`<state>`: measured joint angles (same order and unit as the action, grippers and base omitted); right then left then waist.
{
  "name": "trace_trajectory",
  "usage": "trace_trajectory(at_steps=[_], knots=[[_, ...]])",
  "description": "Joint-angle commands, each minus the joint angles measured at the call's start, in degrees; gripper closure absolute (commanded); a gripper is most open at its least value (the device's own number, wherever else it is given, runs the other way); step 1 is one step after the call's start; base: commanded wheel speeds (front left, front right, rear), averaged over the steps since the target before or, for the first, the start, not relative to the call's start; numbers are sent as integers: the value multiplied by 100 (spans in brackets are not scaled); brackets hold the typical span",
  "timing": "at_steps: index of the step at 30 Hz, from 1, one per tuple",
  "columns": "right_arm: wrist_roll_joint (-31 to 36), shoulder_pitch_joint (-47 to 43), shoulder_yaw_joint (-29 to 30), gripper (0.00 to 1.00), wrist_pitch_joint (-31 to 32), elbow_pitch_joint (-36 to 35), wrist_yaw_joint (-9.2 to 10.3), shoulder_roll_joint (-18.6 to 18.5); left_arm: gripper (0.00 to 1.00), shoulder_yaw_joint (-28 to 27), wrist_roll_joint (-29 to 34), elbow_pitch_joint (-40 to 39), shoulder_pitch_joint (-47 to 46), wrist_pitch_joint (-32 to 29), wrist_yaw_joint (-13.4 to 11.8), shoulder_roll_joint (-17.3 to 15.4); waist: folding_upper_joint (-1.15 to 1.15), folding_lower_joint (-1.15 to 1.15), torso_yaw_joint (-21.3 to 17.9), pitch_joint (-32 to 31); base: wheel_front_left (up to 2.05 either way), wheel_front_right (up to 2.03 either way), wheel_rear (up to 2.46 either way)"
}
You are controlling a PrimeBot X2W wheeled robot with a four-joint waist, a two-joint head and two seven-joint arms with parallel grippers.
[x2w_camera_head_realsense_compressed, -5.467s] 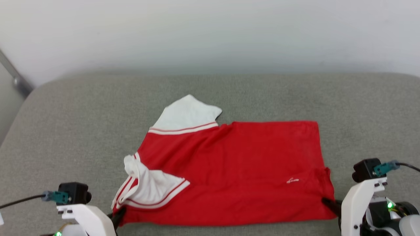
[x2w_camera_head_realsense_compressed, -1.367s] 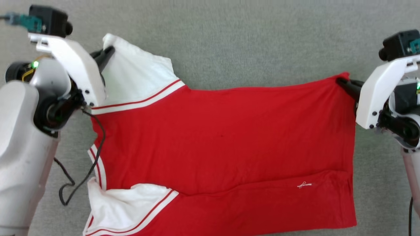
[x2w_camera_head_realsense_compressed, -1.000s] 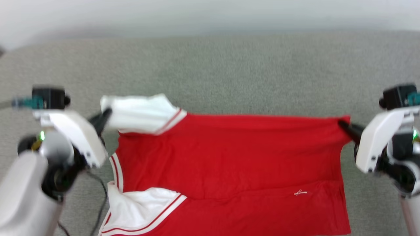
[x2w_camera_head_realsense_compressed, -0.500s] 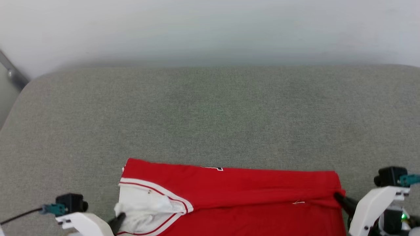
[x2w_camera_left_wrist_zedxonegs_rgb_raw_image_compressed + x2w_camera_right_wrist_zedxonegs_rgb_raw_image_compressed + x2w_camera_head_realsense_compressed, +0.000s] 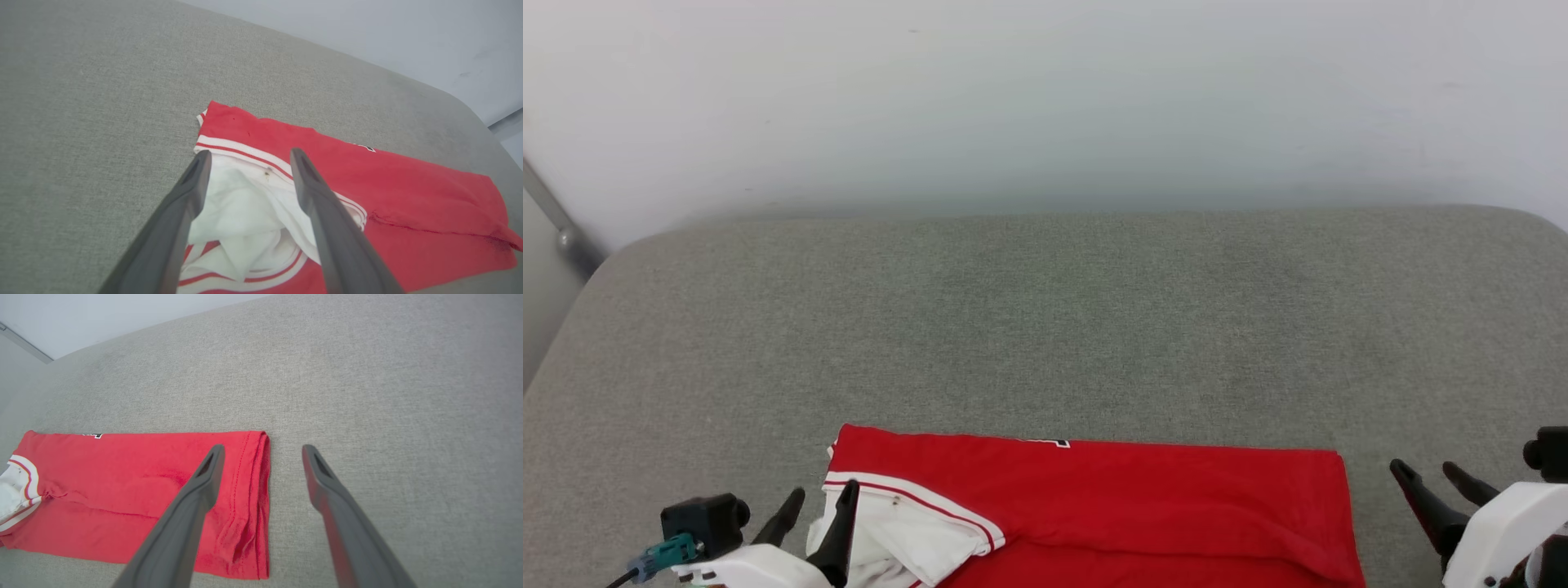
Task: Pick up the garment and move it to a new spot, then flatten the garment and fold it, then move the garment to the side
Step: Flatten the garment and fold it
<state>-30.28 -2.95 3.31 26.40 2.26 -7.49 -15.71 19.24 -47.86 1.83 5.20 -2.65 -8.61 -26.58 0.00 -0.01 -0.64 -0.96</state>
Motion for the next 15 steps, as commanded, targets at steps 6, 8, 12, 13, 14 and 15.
trace_trajectory(at_steps=[6, 8, 12, 13, 14, 15], knots=[[87, 126, 440, 0, 654, -243, 0, -115, 0, -40, 520, -150, -382, 818, -110, 191, 0, 1, 149, -76, 0, 0, 0], [106, 150, 509, 0, 949, -229, 0, -133, 0, -40, 693, -161, -495, 1081, -136, 224, 0, 1, 210, -66, 0, 0, 0], [183, 154, 636, 0, 1486, -159, 0, -139, 0, 9, 1049, -196, -706, 1479, -163, 291, 0, 1, 393, -5, 0, 0, 0], [178, 146, 660, 0, 1577, -132, 0, -116, 0, 26, 1127, -204, -749, 1529, -181, 318, 0, 1, 448, 28, 0, 0, 0], [188, 139, 667, 0, 1661, -93, 0, -85, 0, 48, 1210, -209, -795, 1567, -203, 341, 0, 1, 500, 60, 0, 0, 0], [186, 126, 664, 0, 1756, -36, 0, -39, 0, 67, 1270, -241, -843, 1606, -213, 373, 0, 1, 553, 116, 0, 0, 0]])
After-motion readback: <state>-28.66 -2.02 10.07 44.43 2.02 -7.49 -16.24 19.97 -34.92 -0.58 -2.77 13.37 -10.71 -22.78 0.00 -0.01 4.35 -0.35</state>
